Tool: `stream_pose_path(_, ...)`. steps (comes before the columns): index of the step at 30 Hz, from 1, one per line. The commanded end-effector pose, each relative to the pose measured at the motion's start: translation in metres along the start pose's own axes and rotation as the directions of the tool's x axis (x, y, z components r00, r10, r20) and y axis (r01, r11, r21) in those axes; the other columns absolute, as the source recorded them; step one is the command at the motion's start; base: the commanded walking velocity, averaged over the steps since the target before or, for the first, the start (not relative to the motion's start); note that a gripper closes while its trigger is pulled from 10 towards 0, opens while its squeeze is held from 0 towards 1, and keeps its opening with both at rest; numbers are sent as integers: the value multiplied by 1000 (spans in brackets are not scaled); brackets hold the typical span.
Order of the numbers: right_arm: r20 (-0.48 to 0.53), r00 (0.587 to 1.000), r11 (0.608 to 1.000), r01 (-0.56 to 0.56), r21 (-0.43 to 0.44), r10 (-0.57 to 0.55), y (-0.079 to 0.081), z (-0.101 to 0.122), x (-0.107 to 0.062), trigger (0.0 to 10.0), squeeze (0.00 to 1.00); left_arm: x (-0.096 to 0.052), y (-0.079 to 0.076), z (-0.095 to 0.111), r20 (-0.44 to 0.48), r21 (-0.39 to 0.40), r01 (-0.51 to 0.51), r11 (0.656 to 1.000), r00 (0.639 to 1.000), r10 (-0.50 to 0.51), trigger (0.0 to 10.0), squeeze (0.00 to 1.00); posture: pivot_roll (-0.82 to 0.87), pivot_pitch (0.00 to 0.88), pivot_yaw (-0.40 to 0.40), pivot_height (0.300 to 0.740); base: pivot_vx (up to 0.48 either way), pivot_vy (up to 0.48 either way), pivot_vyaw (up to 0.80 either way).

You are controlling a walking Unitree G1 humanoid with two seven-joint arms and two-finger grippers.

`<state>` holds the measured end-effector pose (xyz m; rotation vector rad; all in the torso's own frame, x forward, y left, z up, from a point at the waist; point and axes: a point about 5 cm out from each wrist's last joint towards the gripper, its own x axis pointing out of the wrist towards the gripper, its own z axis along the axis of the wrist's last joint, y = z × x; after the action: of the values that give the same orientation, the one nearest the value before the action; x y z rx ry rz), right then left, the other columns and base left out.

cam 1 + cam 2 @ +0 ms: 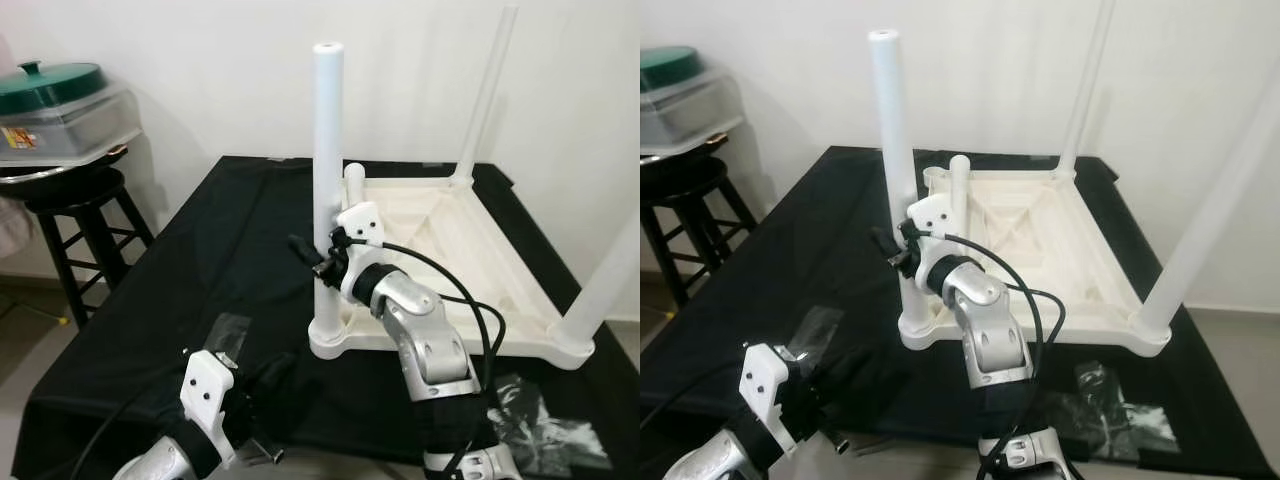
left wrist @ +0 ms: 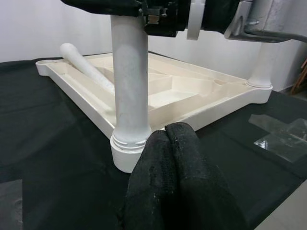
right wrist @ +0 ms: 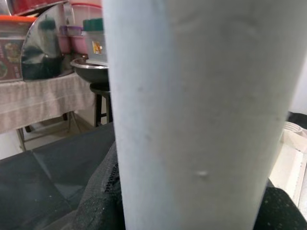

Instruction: Building children table

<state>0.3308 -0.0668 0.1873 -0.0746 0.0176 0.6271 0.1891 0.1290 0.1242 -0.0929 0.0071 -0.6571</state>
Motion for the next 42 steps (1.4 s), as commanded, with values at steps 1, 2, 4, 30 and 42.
stream_pose_path(1,-222,975,1000,2,30,5,5,-51,-8,0,0,0,0,-5,-23,-10,4,1000,1000,-4,10000,0,0,65,7,740,0,0,0)
stream_pose_path(2,-222,975,1000,2,30,5,5,-51,-8,0,0,0,0,-5,-23,-10,4,1000,1000,-4,10000,0,0,65,7,740,0,0,0)
stream_pose_path(4,-240,970,999,-29,28,35,18,-51,-8,7922,122,-1,0,-4,-21,-7,-1,1000,1000,1,10000,0,6,69,6,740,0,0,0)
stream_pose_path(30,-158,641,623,-767,-153,751,-36,28,9,10000,0,-1,0,-4,-23,-1,-11,1000,1000,11,10000,0,38,62,16,740,0,0,0)
stream_pose_path(42,-167,613,600,-790,-126,772,-42,19,9,0,0,-2,-1,-4,-25,-1,-11,1000,1000,11,10000,0,38,70,18,740,0,0,0)
